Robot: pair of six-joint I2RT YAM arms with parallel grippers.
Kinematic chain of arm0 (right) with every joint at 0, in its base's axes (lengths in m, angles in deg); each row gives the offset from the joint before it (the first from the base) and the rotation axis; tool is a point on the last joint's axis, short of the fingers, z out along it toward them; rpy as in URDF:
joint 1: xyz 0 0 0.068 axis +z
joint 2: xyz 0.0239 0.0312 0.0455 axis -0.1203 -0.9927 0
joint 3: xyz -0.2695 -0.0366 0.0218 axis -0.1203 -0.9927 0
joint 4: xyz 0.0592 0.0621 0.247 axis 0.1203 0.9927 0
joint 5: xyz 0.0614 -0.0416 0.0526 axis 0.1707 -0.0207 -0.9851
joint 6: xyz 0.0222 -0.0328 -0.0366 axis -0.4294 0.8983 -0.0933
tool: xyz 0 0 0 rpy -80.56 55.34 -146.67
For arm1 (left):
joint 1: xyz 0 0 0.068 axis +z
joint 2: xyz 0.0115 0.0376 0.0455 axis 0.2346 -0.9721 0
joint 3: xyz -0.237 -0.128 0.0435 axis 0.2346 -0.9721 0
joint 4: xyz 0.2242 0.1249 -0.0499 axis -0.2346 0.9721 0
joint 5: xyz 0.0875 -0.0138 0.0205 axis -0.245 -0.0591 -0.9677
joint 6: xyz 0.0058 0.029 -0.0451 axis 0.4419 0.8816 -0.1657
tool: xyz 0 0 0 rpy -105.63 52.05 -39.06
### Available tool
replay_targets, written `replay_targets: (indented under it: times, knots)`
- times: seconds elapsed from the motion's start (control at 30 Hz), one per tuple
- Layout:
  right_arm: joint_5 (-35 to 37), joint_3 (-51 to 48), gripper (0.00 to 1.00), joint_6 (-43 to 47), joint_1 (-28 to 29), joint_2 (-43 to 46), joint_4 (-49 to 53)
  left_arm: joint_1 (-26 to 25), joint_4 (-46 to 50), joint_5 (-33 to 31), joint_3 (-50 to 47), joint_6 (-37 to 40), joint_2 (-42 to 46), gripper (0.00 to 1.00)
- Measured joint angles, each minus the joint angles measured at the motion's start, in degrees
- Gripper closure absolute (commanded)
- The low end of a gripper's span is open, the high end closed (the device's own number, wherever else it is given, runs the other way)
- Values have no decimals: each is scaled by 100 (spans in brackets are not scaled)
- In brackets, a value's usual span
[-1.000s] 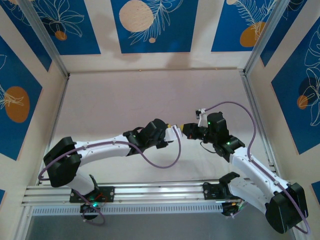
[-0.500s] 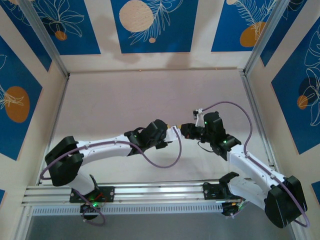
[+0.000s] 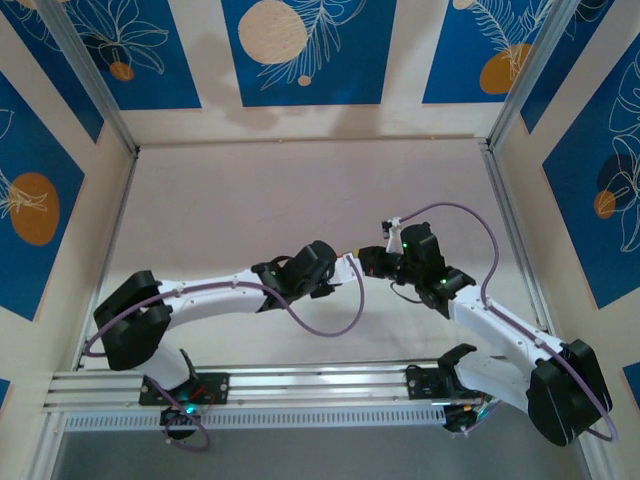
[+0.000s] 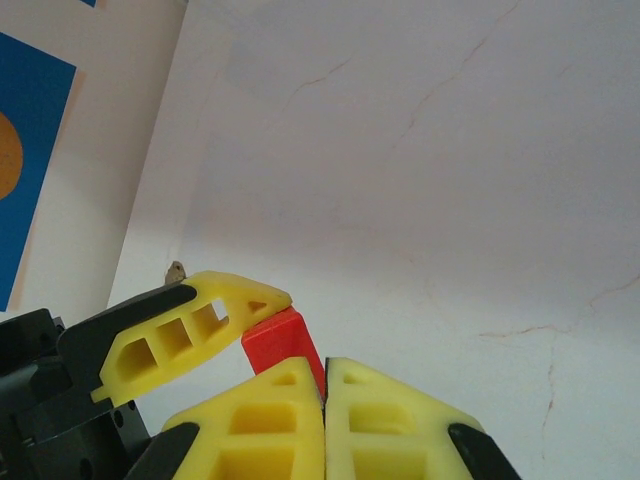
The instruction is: Unlock with the key
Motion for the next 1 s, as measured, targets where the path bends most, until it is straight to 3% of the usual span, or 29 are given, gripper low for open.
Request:
replay_targets:
  times: [0.27, 1.0]
  knots:
    - [111, -168, 100, 92, 76, -31, -319, 9, 87, 59, 0, -291, 0, 83]
    - [-540, -374, 100, 199, 37, -271, -734, 70, 415, 640, 33, -697, 83, 86]
